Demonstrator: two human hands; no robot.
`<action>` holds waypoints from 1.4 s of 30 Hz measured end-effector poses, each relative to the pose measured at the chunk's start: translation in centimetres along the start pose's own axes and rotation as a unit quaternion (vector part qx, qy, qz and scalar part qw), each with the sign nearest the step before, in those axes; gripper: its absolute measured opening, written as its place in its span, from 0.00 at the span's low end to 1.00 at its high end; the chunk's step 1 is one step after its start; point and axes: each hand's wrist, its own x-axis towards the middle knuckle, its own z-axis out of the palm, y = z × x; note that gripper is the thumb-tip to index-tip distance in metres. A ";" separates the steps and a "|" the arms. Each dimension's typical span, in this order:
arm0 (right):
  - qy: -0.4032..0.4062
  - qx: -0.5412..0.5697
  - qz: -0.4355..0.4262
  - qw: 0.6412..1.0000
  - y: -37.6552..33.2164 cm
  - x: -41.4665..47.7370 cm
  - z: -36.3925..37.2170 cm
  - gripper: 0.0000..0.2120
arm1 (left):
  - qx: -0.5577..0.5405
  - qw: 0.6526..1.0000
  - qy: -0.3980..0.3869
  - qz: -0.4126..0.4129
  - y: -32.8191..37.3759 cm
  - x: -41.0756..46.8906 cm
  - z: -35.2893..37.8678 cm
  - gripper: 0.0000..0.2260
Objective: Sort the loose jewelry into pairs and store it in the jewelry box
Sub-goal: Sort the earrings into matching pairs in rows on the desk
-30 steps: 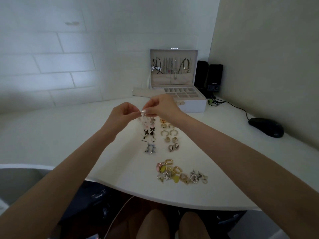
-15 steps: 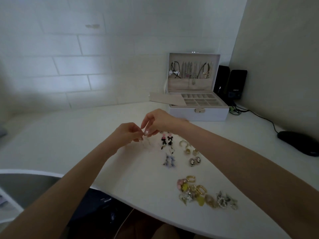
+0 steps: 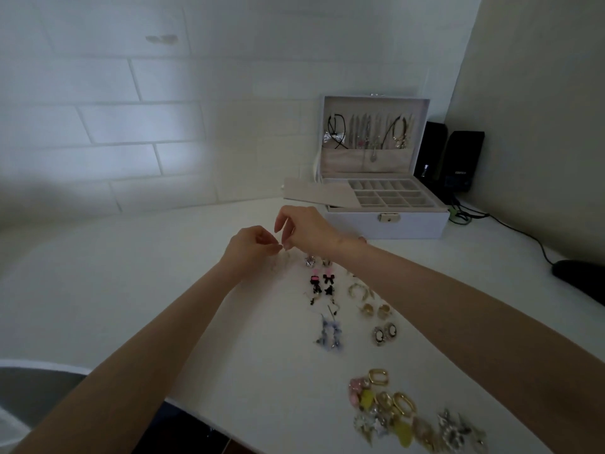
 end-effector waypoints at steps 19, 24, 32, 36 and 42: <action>0.088 -0.031 -0.037 0.995 0.8 -1.2 -1.6 0.08 | 0.057 0.992 0.107 0.032 1.1 -0.1 1.1 0.11; 0.100 -0.010 -0.045 0.994 0.8 -5.5 -3.6 0.07 | 0.063 0.990 0.090 0.091 3.1 -3.5 1.2 0.07; 0.139 0.007 -0.032 0.990 1.8 -14.4 -6.2 0.05 | 0.069 0.980 0.012 0.188 7.7 -10.3 4.8 0.04; 0.171 0.010 -0.009 0.985 3.3 -18.7 -7.3 0.04 | 0.082 0.969 -0.027 0.232 9.5 -12.6 8.0 0.04; 0.194 -0.074 0.112 0.972 8.0 -24.0 -10.1 0.06 | 0.143 0.947 -0.145 0.247 12.2 -14.0 14.0 0.10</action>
